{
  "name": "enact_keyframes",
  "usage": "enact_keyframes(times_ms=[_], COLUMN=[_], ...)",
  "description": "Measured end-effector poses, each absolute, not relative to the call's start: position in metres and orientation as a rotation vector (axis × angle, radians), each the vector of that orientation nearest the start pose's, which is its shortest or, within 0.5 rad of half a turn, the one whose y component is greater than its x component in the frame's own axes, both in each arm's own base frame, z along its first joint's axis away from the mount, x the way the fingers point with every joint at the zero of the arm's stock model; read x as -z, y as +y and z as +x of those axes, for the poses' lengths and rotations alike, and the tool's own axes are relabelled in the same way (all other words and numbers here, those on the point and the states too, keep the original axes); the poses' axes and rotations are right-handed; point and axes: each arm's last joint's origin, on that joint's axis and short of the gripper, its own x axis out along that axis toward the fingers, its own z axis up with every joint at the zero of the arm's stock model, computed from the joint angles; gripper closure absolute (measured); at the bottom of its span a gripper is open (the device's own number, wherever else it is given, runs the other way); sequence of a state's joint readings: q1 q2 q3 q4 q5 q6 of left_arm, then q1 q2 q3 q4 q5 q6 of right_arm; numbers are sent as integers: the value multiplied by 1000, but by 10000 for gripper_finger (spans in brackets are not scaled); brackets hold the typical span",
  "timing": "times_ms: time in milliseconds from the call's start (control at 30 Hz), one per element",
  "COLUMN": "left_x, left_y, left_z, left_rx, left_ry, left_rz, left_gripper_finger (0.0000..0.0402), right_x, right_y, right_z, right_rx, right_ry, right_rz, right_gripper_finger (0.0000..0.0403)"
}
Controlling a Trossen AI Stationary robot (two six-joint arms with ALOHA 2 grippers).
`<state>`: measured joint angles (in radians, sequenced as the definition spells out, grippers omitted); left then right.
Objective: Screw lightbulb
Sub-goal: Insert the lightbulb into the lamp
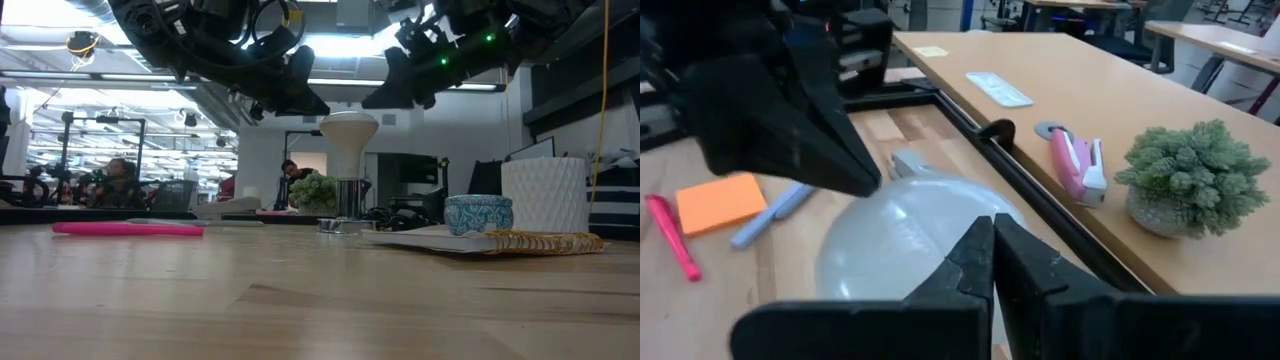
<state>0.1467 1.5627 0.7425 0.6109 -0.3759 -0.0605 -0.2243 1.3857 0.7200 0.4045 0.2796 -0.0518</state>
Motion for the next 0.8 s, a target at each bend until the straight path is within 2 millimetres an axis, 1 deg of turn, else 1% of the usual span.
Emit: enact_keyframes(times_ms=[200,567,800], left_x=[-210,-209,-209], left_y=[57,57,57], left_z=[316,317,317], left_rx=[-526,-526,-526], left_ry=[195,193,193], left_rz=[-35,-35,-35], left_gripper_finger=[402,401,402], right_x=[-231,-229,-235], right_y=[-78,-78,-78], right_z=[282,281,283], right_rx=[512,508,485], right_ry=[314,338,274], right_rz=[-58,-58,-54], right_gripper_finger=[391,391,391])
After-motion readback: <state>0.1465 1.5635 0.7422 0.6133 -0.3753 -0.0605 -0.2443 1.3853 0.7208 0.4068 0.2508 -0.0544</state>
